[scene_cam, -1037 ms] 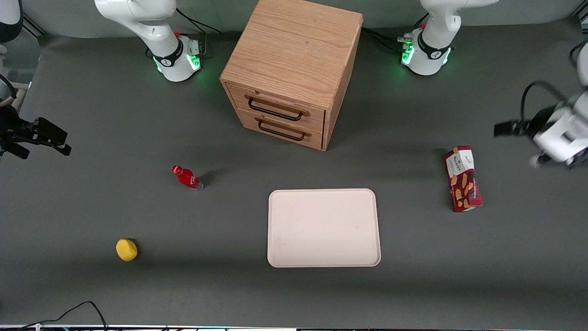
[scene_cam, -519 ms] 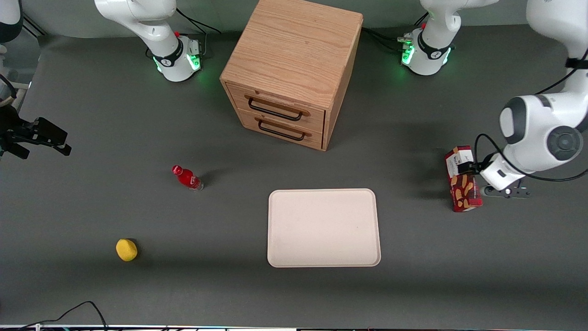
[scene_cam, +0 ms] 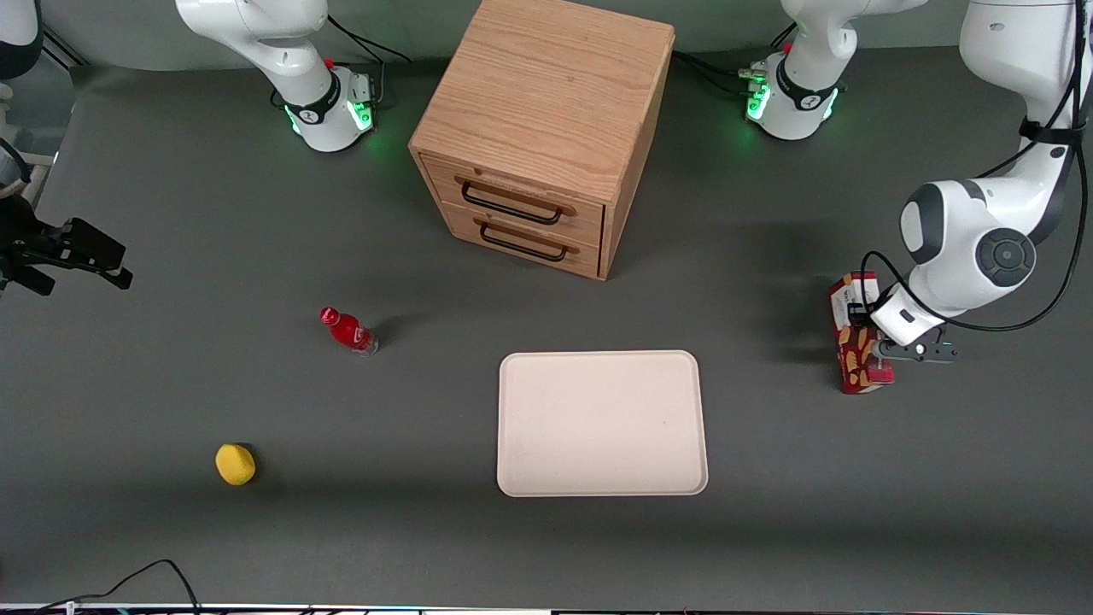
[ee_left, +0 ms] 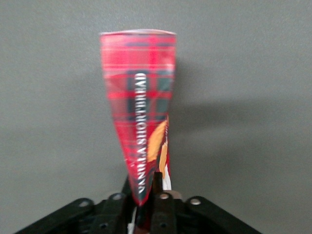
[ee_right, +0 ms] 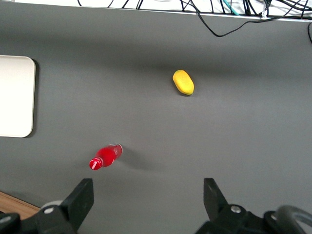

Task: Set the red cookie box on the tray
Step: 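Close the left gripper on the red shortbread box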

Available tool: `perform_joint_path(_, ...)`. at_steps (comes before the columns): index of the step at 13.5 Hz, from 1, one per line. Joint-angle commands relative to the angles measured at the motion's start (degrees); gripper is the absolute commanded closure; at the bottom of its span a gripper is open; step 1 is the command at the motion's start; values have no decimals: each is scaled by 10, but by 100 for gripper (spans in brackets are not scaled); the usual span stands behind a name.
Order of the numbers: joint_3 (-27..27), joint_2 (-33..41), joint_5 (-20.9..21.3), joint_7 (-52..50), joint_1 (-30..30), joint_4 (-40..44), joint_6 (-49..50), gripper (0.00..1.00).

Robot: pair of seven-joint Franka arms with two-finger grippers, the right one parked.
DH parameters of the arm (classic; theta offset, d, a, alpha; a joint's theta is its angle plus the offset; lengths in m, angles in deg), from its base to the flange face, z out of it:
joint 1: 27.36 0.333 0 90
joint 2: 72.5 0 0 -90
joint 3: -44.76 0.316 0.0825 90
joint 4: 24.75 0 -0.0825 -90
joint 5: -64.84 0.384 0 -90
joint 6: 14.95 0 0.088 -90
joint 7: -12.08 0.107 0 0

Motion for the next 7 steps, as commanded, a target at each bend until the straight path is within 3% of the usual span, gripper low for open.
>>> perform_joint_path(1,3,32,-9,15,-1,45,89,100)
perform_joint_path(5,-5,38,-29,-18,-10,263,355,100)
perform_joint_path(7,-39,24,-29,-86,-11,384,458,100)
